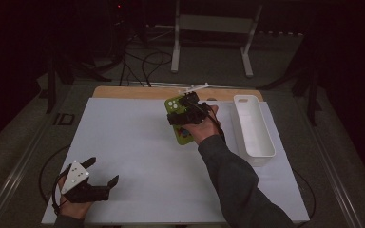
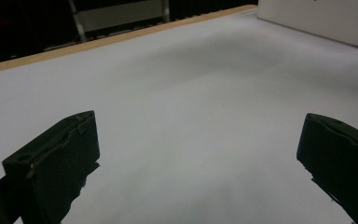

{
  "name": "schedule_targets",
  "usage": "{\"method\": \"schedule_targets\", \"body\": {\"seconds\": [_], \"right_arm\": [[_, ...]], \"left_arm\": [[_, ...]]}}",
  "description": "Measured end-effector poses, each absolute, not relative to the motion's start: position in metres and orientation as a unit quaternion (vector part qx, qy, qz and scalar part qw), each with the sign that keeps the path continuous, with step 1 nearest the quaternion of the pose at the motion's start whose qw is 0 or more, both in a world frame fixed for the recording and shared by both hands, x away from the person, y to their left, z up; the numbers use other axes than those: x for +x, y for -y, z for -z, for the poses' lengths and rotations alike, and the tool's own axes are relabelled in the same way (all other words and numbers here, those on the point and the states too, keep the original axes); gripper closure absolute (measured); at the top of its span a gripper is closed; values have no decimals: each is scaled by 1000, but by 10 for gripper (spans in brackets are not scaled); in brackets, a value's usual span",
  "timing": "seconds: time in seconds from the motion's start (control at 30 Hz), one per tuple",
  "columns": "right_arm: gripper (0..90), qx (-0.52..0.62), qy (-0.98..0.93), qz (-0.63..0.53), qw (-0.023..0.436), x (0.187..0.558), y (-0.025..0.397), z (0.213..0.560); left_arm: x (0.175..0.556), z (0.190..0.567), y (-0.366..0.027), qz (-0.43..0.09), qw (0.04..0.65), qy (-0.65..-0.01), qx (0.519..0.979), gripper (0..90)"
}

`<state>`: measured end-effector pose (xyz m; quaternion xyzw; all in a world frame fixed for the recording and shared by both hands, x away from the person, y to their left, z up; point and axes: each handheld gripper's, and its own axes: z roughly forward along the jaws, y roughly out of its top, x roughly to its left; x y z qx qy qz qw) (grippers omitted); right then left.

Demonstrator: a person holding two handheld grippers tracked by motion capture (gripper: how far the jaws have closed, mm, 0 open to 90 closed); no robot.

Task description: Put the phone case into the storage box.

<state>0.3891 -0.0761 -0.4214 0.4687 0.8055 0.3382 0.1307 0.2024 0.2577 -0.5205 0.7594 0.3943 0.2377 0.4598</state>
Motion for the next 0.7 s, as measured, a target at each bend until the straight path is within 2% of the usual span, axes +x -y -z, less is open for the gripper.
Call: {"method": "schedule_targets", "body": {"seconds": [0.7], "right_arm": [[157, 487, -776, -364, 170, 398, 94, 411]], "left_arm": [[202, 520, -258, -238, 460, -394, 760, 0]]}}
